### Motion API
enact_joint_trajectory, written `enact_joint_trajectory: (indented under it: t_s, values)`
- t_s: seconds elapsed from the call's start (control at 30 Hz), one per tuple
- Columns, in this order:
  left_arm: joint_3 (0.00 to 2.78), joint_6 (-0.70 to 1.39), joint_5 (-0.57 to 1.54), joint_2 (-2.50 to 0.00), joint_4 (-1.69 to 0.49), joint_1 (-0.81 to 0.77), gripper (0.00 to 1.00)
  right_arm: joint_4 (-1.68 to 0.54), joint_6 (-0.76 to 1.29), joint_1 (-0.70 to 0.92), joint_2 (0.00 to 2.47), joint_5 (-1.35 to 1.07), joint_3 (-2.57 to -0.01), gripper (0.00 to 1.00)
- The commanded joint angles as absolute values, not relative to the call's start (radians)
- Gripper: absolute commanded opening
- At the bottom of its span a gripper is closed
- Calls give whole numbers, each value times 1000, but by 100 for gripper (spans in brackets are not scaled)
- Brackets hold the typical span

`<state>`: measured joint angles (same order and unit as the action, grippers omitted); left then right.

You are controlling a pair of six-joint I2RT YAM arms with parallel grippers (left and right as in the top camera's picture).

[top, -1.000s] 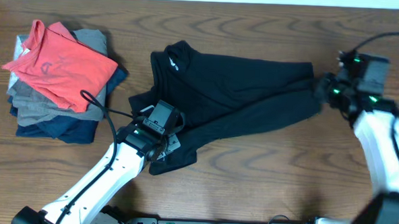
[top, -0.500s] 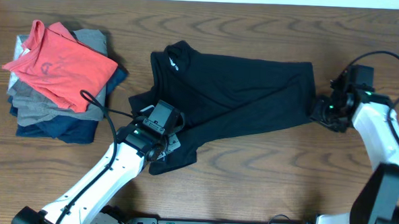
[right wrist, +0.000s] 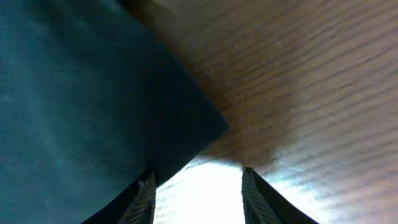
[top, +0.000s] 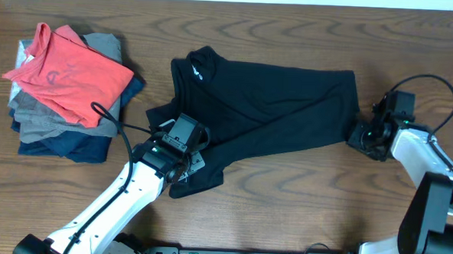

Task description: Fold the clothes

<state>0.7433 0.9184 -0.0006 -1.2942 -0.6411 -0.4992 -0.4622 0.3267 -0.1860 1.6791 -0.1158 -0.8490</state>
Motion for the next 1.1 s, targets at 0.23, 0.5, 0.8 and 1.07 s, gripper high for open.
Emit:
enact_joint_trajectory:
  t_s: [0.23, 0.5, 0.8, 1.07]
  values:
    - [741, 909, -20, -1293, -641, -493, 9, -306, 389, -181, 1720, -147, -800, 43]
    - [741, 909, -20, -1293, -640, -493, 9, -321, 388, -176, 1720, -211, -800, 17]
    - [754, 830, -20, -1292, -640, -493, 6, -395, 358, -208, 1656, -180, -815, 1]
    - [856, 612, -20, -1244, -682, -493, 6, -797, 304, -333, 1364, -135, -1035, 1]
